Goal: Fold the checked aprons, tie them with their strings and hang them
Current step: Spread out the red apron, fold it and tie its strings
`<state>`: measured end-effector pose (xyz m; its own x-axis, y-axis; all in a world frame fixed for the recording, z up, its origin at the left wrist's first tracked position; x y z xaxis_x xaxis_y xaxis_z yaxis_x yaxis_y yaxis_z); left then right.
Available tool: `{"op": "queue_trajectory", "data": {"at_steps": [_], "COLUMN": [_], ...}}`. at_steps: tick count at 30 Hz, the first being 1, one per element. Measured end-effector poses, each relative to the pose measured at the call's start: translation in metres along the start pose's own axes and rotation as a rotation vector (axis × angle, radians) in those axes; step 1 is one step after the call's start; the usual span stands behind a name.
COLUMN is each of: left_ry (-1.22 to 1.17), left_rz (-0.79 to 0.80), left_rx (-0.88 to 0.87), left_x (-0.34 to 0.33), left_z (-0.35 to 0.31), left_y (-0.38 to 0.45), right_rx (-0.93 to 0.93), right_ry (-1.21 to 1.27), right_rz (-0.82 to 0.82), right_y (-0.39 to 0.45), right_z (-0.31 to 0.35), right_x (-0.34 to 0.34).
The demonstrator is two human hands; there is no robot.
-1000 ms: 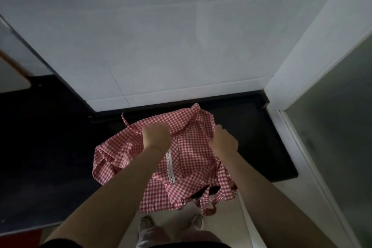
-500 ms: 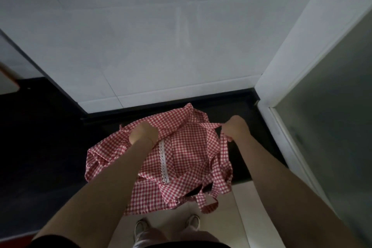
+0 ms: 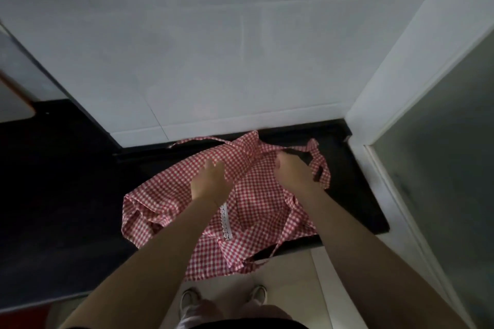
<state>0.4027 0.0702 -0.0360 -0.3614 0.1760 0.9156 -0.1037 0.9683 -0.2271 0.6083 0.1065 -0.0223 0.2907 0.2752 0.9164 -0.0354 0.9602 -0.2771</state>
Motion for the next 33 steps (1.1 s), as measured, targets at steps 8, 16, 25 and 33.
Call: {"op": "queue_trajectory", "data": {"at_steps": [8,16,25,33], "left_ry": [0.208,-0.059,-0.086,0.122], "left_rz": [0.225,0.074,-0.006,-0.231], "left_rx": [0.224,0.044,-0.104,0.265], "left_x": [-0.051,-0.034,0.039,0.146], "left_z": [0.068,0.040,0.032,0.057], "left_y": [-0.036,-0.041,-0.023,0.011], "right_rx": [0.018,-0.221,-0.731,-0.364], "right_ry": [-0.163,0.121,1.470,1.578], "right_rz": [0.381,0.298,0.369,0.230], "right_y": [-0.019,-0.022,-0.008,0.041], "right_z": [-0.020,0.006,0.056,0.112], "right_x": [-0.078,-0.055,-0.061,0.029]}}
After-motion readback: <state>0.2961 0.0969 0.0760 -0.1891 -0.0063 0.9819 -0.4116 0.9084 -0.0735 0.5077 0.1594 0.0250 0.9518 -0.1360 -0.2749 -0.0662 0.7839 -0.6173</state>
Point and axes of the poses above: each hand's wrist, its own y-axis towards the middle knuckle, its own x-axis out of the back of the hand, z = x × y, the point moved 4 cm from there along y, towards the middle knuckle, and after that the axes turned 6 degrees about -y, right-handed, at the moved point
